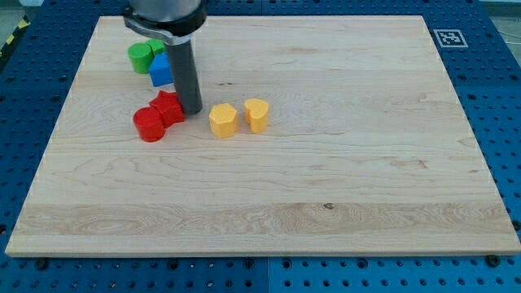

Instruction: Push the red star above the red circle

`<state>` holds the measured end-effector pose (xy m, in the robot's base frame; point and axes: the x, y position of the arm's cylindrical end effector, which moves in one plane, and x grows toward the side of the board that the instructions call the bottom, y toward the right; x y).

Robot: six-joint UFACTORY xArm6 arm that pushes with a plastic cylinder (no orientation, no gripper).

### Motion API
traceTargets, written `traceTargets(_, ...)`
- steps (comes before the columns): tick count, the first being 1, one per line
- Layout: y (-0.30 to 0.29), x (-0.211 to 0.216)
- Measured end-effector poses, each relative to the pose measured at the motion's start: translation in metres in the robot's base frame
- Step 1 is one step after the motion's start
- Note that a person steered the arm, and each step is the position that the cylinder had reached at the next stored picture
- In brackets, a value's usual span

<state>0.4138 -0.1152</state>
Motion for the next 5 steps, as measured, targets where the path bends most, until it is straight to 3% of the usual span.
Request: traceTargets(5,-0.049,-0.021)
